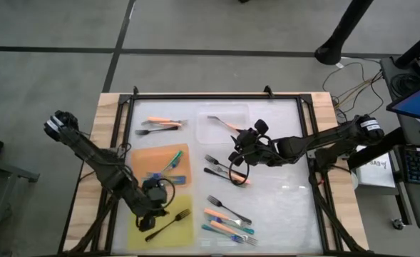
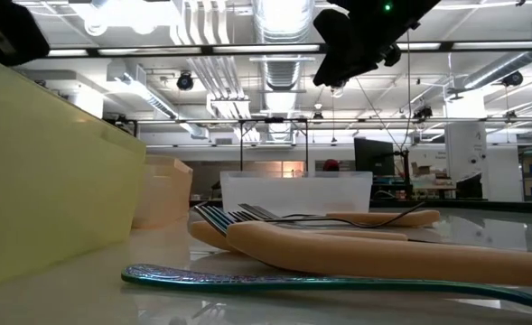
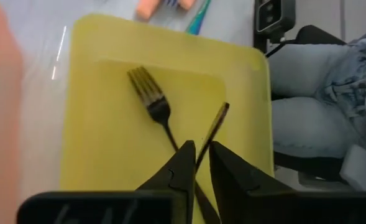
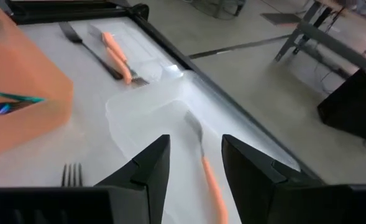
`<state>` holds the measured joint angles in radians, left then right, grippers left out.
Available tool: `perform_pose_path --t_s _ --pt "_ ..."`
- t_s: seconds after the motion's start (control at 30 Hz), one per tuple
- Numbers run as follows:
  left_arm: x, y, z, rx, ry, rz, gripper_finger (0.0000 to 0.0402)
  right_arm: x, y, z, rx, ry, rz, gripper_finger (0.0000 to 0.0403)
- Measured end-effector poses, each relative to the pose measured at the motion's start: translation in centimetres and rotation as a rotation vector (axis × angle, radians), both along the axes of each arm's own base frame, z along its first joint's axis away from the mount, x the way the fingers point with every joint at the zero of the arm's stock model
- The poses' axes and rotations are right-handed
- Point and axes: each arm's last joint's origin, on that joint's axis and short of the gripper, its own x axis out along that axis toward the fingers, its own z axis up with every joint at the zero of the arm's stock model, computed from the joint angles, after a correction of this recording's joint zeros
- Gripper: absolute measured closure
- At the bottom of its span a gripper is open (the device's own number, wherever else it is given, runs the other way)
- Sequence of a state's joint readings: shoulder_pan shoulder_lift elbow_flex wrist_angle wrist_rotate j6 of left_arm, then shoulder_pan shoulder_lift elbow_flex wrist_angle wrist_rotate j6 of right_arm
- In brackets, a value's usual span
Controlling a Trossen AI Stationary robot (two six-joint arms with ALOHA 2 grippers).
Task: Sort silverware by color (type)
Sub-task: Put the black fork into the yellow bin
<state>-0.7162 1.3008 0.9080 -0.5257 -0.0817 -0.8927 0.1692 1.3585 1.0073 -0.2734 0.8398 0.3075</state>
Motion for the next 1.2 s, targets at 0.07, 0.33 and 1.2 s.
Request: perform_pose_path --t_s 0.07,0.33,1.2 --pt "0.4 -0.4 0.3 0.013 -0.008 -0.019 0.0363 0.0 0.0 -0.1 0.017 0.003 0.000 0.0266" --pt "2.6 -1.9 1.7 0.126 -0.097 -0.139 0.0327 -0.3 0.3 -0.8 0.174 0.019 0.046 0.0264" --pt "5.0 -3.0 2.1 0.518 -0.028 -0.116 0.0314 4.6 1.1 -10.1 0.485 0.282 0.048 0.0275"
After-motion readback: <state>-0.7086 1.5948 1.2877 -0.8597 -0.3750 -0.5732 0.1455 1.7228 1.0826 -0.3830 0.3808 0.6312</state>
